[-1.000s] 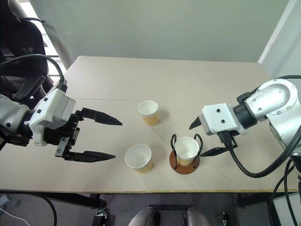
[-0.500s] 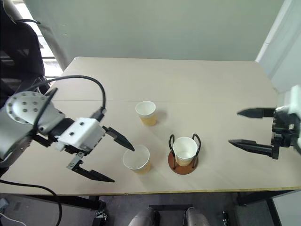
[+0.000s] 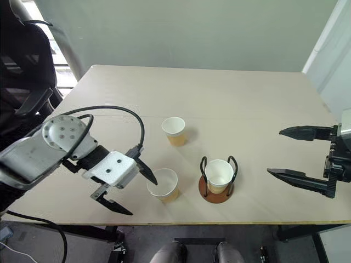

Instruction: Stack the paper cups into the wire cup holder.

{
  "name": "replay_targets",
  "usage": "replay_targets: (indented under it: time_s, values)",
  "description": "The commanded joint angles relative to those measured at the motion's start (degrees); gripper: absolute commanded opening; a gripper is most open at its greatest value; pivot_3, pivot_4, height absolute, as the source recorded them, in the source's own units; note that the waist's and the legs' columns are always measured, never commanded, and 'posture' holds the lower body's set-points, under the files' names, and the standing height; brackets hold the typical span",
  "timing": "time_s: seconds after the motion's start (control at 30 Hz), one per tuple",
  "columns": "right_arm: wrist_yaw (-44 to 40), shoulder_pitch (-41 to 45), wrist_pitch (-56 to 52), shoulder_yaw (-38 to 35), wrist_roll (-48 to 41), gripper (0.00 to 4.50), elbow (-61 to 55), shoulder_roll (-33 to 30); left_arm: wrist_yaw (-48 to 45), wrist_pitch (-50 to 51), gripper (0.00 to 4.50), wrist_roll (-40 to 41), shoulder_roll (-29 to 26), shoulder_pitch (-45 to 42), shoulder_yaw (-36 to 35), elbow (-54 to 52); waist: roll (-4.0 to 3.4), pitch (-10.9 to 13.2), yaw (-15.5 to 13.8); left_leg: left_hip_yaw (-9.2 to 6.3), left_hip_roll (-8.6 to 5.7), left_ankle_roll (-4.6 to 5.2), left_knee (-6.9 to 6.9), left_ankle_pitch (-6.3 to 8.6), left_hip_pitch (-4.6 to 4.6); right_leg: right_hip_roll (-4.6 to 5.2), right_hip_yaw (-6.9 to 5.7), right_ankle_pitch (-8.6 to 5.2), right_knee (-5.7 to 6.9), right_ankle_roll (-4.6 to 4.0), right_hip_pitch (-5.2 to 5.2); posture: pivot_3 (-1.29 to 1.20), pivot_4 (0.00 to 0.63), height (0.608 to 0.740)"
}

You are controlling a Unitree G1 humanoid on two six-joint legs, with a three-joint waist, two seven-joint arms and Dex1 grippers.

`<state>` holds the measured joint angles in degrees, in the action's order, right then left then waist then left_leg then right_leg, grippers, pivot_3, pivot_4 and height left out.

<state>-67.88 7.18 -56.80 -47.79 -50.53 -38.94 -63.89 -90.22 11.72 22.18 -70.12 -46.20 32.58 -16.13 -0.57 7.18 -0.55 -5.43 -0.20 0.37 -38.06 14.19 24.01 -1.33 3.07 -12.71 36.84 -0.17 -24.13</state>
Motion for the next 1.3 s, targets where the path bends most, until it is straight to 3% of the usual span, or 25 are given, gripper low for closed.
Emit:
replay_targets:
  time_s: [0.03, 0.1, 0.33, 0.5, 0.77, 1.0, 1.1, 1.3]
  values:
    - [1.1, -0.4, -0.5, -4.1, -3.1, 4.48, -1.5, -1.7, -2.3, 0.2, 4.50, -0.8, 2.2, 0.3, -0.9, -1.0, 0.00, 0.0, 0.0, 0.00, 0.00, 0.01, 0.00, 0.01, 0.02, 0.00, 0.00, 0.02, 0.00, 0.07, -0.01, 0.00, 0.150, 0.740]
    - [1.5, -0.7, -0.8, -5.0, -3.9, 4.48, -1.5, -2.5, -2.3, 0.4, 4.50, -1.2, 3.3, 0.7, -0.9, -1.1, -0.01, 0.0, 0.0, 0.02, 0.00, 0.07, 0.00, 0.07, 0.02, 0.00, 0.01, 0.19, 0.00, 0.48, -0.01, 0.00, 0.150, 0.740]
    - [3.0, -2.0, -1.3, -6.6, -5.5, 4.48, -1.8, -4.6, -2.3, -2.7, 4.50, -6.7, 5.4, 2.6, 0.7, 0.6, -0.04, 0.0, -0.1, 0.03, 0.00, 0.12, -0.01, 0.21, 0.01, 0.00, 0.01, 0.13, -0.01, 0.57, 0.00, 0.00, 0.150, 0.740]
    - [3.7, -2.4, -2.0, -7.2, -6.5, 4.50, -2.2, -5.9, -2.3, -5.8, 2.79, -12.6, 7.5, 4.7, 0.7, 1.7, -0.05, 0.0, -0.1, 0.03, 0.00, 0.15, -0.05, 0.22, -0.02, 0.00, 0.03, 0.13, 0.02, 0.58, 0.02, 0.00, 0.150, 0.740]
    - [2.6, -4.9, -2.5, -9.8, -6.7, 4.50, -2.2, -6.6, -2.3, -6.0, 0.05, -11.8, 8.7, 5.3, -0.8, 1.5, -0.06, -0.1, -0.2, 0.04, 0.00, 0.18, -0.11, 0.24, 0.00, 0.00, 0.03, 0.12, 0.00, 0.60, 0.04, 0.00, 0.150, 0.740]
    - [2.4, -5.7, -1.9, -10.6, -6.7, 4.50, -2.2, -6.4, -2.3, -4.2, 0.05, 3.9, 2.5, -0.1, 0.7, 0.8, -0.05, -0.1, -0.2, 0.05, 0.01, 0.18, -0.12, 0.24, -0.02, -0.01, 0.03, 0.12, 0.06, 0.60, 0.04, 0.00, 0.150, 0.740]
    - [-0.2, -6.6, -1.5, -12.4, -7.9, 4.50, -2.9, -6.0, -2.3, -4.5, 0.05, 12.3, 0.2, -7.1, 1.8, 3.7, -0.04, 0.0, -0.5, 0.04, 0.00, 0.19, -0.13, 0.24, 0.00, -0.01, 0.04, 0.13, 0.04, 0.61, 0.04, 0.00, 0.150, 0.740]
    - [-1.8, -6.8, -0.3, -14.4, -8.1, 4.50, -2.0, -6.3, -2.3, -7.9, 0.05, 20.5, 4.0, -22.2, 5.2, 13.9, -0.05, -0.1, -0.7, 0.06, -0.01, 0.22, -0.17, 0.25, 0.02, 0.00, 0.06, 0.11, 0.02, 0.57, 0.08, 0.00, 0.150, 0.740]
